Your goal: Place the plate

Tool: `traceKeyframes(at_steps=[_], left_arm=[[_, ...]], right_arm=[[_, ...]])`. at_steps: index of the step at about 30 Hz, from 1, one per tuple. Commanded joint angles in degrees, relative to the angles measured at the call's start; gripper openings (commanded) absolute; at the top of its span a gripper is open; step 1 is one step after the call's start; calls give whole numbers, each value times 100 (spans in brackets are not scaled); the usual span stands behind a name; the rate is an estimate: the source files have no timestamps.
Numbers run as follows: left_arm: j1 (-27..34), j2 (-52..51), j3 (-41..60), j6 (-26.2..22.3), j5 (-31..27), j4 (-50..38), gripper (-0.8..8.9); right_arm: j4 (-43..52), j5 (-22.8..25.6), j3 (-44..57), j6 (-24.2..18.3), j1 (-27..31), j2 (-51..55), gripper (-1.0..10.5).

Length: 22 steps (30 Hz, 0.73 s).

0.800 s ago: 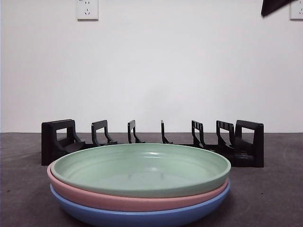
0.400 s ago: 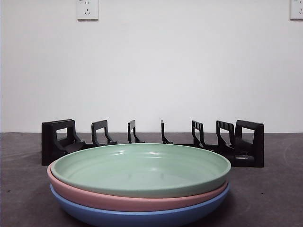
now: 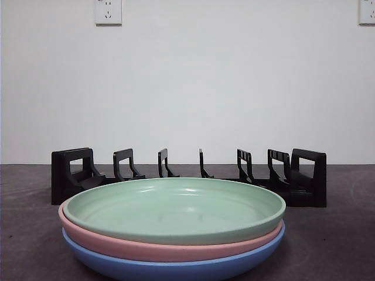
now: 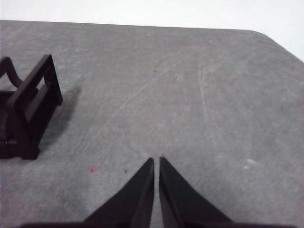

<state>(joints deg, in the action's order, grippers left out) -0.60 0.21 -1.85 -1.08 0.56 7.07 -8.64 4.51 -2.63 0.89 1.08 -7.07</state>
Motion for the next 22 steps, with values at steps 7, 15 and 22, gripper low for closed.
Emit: traceKeyframes(at_steps=[7,15,22], left_arm=[[11,-2,114,-33,33,-70,8],[11,-2,114,-33,33,-70,8],[11,-2,114,-33,33,-70,8]], right_arm=[[13,7,195,212,-17,686,16],[4,2,195,197,-17,686,16],[7,4,195,192,-17,686,16]])
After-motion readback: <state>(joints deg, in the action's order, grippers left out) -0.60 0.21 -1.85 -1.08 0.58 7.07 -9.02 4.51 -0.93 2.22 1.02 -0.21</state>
